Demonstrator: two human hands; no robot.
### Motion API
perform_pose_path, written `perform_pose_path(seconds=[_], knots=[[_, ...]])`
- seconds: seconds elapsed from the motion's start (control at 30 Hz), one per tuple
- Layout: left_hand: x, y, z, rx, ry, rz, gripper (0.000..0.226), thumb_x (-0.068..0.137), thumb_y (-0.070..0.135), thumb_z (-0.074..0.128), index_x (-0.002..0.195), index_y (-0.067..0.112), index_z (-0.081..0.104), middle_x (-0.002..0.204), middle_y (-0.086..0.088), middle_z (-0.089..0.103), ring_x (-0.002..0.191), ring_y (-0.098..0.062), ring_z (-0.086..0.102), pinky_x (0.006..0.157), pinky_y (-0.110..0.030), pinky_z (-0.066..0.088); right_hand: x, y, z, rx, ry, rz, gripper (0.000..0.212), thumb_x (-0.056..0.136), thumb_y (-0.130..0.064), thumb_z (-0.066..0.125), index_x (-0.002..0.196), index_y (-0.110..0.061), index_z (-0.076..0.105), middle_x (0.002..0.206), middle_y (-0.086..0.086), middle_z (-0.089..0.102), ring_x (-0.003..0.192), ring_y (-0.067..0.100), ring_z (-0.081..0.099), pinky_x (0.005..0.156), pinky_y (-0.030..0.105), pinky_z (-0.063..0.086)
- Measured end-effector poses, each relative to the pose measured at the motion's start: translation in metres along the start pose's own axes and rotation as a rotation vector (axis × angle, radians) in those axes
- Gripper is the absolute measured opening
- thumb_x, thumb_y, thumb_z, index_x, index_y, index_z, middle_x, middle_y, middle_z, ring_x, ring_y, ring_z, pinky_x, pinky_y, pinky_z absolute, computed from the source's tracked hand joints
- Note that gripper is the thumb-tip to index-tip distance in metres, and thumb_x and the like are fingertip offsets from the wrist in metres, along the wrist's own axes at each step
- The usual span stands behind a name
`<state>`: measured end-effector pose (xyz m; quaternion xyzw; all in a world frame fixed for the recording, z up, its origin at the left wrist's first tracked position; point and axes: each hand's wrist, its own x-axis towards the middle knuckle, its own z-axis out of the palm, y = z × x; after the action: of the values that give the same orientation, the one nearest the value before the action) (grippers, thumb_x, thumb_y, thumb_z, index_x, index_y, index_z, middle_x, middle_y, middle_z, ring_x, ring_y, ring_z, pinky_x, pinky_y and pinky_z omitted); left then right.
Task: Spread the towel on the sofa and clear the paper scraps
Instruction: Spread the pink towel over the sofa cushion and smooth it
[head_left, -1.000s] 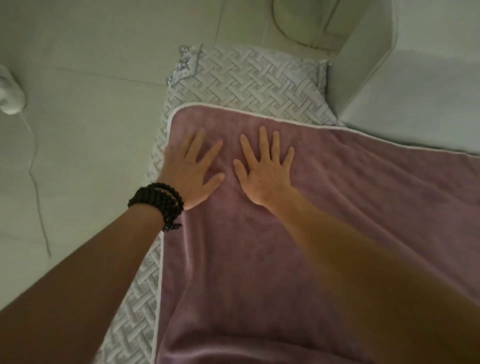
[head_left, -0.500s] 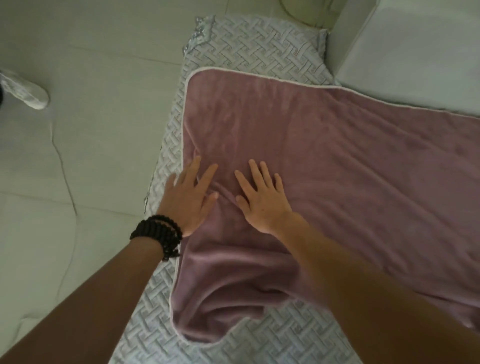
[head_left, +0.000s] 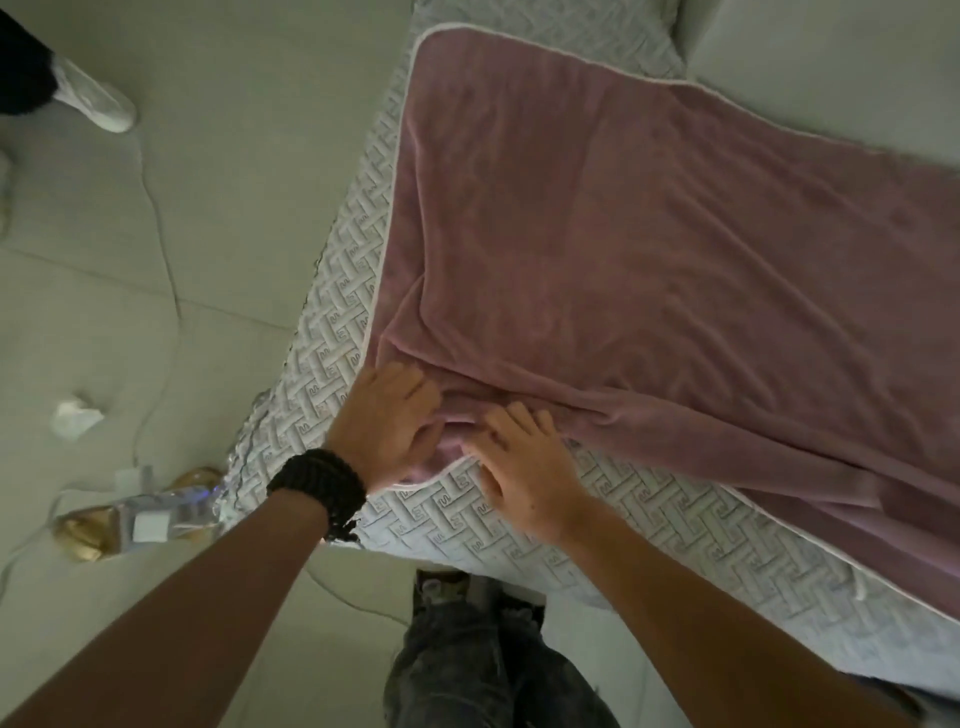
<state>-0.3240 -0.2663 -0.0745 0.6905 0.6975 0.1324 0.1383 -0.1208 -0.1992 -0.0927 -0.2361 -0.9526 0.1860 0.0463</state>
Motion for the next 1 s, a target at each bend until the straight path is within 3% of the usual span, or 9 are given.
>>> perform_pose_path(seconds=[0.07, 0.2, 0.33, 0.4, 0.53, 0.67, 0.8, 0.93, 1.0], knots=[[-0.027, 0.010, 0.006, -0.043, -0.208, 0.050, 0.038, 0.090, 0.049, 0.043, 0.069, 0.021, 0.059, 0.065, 0.008, 0.052, 0.063, -0.010, 0.046, 0.071, -0.030, 0.047, -0.012, -0.011, 0.007, -0.027, -0.107, 0.036, 0.038, 0.069, -0.024, 0.069, 0.106, -0.023, 0.061, 0.105, -0.001, 0.057, 0.100, 0.021, 0.050, 0.083, 0.037, 0.038], [-0.054, 0.007, 0.028, 0.084, -0.336, 0.013, 0.039, 0.080, 0.059, 0.056, 0.091, 0.021, 0.059, 0.085, 0.006, 0.051, 0.078, -0.015, 0.047, 0.086, -0.034, 0.046, -0.012, -0.013, 0.010, -0.106, -0.091, 0.189, 0.039, 0.079, -0.032, 0.067, 0.116, -0.023, 0.062, 0.111, 0.000, 0.059, 0.106, 0.023, 0.053, 0.090, 0.043, 0.041], [-0.062, 0.006, 0.031, 0.092, -0.213, 0.023, 0.018, 0.079, 0.014, 0.074, 0.094, 0.013, 0.065, 0.086, -0.002, 0.061, 0.078, -0.020, 0.055, 0.082, -0.036, 0.052, -0.003, -0.014, 0.005, -0.124, -0.072, 0.229, 0.032, 0.070, -0.033, 0.077, 0.098, -0.021, 0.069, 0.099, 0.001, 0.064, 0.103, 0.027, 0.057, 0.092, 0.045, 0.042], [-0.067, -0.002, 0.024, 0.069, -0.201, -0.008, 0.027, 0.073, -0.008, 0.070, 0.093, 0.009, 0.068, 0.083, -0.005, 0.063, 0.075, -0.022, 0.058, 0.070, -0.033, 0.055, -0.010, -0.024, 0.004, -0.116, -0.087, 0.209, 0.026, 0.072, -0.024, 0.078, 0.095, -0.019, 0.068, 0.097, 0.001, 0.067, 0.099, 0.026, 0.059, 0.091, 0.044, 0.043], [-0.098, -0.014, 0.005, 0.068, -0.383, 0.070, 0.033, 0.068, -0.013, 0.069, 0.092, 0.010, 0.071, 0.081, -0.002, 0.062, 0.071, -0.018, 0.059, 0.064, -0.032, 0.056, -0.051, -0.068, 0.011, 0.004, -0.241, 0.102, 0.040, 0.061, -0.006, 0.079, 0.098, -0.014, 0.066, 0.093, 0.004, 0.065, 0.090, 0.025, 0.059, 0.081, 0.039, 0.046], [-0.127, -0.029, -0.007, 0.203, -0.581, 0.053, 0.032, 0.077, 0.000, 0.063, 0.103, 0.018, 0.068, 0.094, 0.003, 0.062, 0.087, -0.015, 0.059, 0.079, -0.027, 0.050, -0.057, -0.114, 0.031, 0.139, -0.324, 0.118, 0.040, 0.072, 0.009, 0.058, 0.109, -0.005, 0.060, 0.107, 0.014, 0.060, 0.098, 0.032, 0.054, 0.085, 0.042, 0.045], [-0.123, -0.036, -0.001, 0.344, -0.657, 0.021, 0.038, 0.081, 0.006, 0.056, 0.115, 0.022, 0.058, 0.106, 0.002, 0.057, 0.099, -0.017, 0.055, 0.084, -0.030, 0.046, -0.042, -0.124, 0.044, 0.169, -0.352, 0.229, 0.041, 0.083, 0.007, 0.054, 0.121, -0.007, 0.056, 0.118, 0.012, 0.056, 0.110, 0.029, 0.050, 0.094, 0.042, 0.042], [-0.127, -0.021, 0.011, 0.388, -0.767, -0.137, 0.051, 0.082, 0.044, 0.060, 0.125, 0.024, 0.042, 0.123, -0.001, 0.046, 0.116, -0.022, 0.046, 0.091, -0.038, 0.044, -0.061, -0.117, 0.036, 0.205, -0.201, 0.230, 0.034, 0.086, -0.001, 0.058, 0.118, -0.010, 0.062, 0.116, 0.009, 0.060, 0.105, 0.025, 0.055, 0.090, 0.040, 0.046], [-0.127, -0.009, 0.012, 0.400, -0.721, -0.148, 0.051, 0.081, 0.057, 0.053, 0.119, 0.025, 0.047, 0.117, 0.000, 0.050, 0.107, -0.020, 0.052, 0.086, -0.037, 0.045, -0.082, -0.109, 0.026, 0.223, -0.131, 0.269, 0.026, 0.083, 0.002, 0.058, 0.106, -0.008, 0.067, 0.105, 0.010, 0.063, 0.094, 0.024, 0.057, 0.081, 0.037, 0.049]])
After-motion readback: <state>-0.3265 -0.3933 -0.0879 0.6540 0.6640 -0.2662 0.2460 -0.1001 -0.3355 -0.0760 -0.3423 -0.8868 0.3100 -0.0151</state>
